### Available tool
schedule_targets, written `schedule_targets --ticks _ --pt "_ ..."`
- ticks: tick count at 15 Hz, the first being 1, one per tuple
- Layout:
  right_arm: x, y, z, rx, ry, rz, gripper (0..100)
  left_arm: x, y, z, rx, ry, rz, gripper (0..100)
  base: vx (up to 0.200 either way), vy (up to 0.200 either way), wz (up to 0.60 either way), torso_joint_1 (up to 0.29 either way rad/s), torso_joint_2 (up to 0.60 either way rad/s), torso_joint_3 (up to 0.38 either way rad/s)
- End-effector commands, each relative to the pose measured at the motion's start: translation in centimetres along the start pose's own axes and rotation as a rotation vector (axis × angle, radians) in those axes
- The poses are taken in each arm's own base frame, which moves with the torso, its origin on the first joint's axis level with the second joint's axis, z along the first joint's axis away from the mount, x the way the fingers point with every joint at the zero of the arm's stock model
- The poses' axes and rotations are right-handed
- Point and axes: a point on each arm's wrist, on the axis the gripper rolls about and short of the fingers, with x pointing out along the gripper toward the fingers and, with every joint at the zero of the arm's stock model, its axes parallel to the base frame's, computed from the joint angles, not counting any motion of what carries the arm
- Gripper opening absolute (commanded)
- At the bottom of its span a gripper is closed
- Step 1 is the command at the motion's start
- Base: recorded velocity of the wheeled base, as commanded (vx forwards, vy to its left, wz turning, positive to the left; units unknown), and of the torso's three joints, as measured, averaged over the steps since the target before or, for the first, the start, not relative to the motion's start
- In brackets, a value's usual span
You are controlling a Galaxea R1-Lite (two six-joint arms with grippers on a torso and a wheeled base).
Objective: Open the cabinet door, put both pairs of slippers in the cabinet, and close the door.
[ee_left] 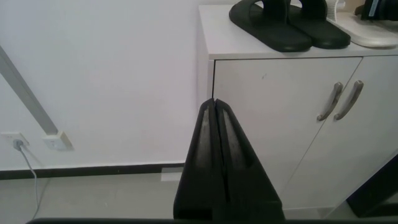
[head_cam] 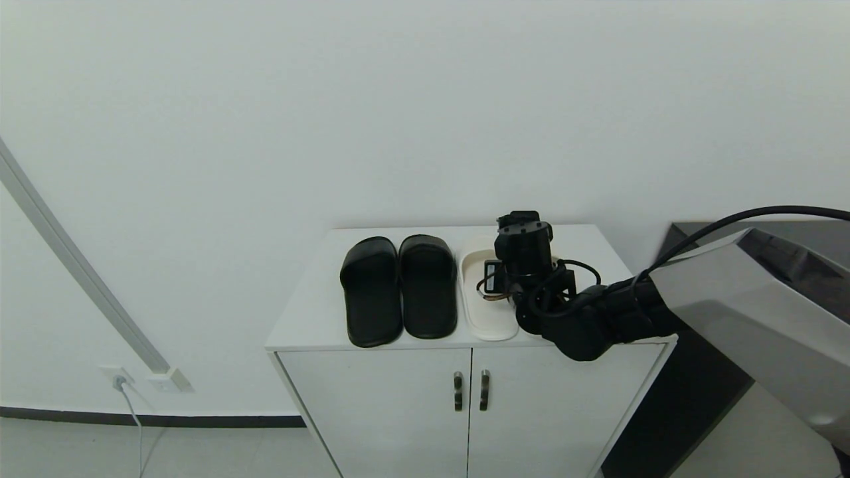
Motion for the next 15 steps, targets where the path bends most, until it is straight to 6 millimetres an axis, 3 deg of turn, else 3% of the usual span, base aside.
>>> schedule_targets --ticks 1,5,9,11,12,15 --pt "-0.3 -0.1 0.5 0.004 -0.009 -0.002 0 0.0 0.0 0.0 0.0 0.001 0.0 0 0.0 0.0 0.0 0.0 0.0 0.0" --pt "-1.9 -0.8 2.2 -0.012 -0.031 0.005 0 0.0 0.0 0.0 0.003 0.001 0.0 0 0.0 0.0 0.0 0.0 0.0 0.0" --pt "-7.9 -2.2 4.6 -0.05 -0.062 0.159 0 0.0 0.0 0.0 0.003 0.001 0.0 0 0.0 0.0 0.0 0.0 0.0 0.0" --pt "-10.7 -3.2 5.0 -0.084 -0.049 0.264 0 0.0 0.0 0.0 0.005 0.001 0.0 0 0.0 0.0 0.0 0.0 0.0 0.0" --pt "-13.3 -4.2 5.2 -0.098 -0.035 0.387 0 0.0 0.0 0.0 0.005 0.001 0.002 0 0.0 0.0 0.0 0.0 0.0 0.0" --pt "-17.4 -6.8 4.9 -0.113 0.007 0.624 0 0.0 0.0 0.0 0.019 0.001 0.002 0 0.0 0.0 0.0 0.0 0.0 0.0"
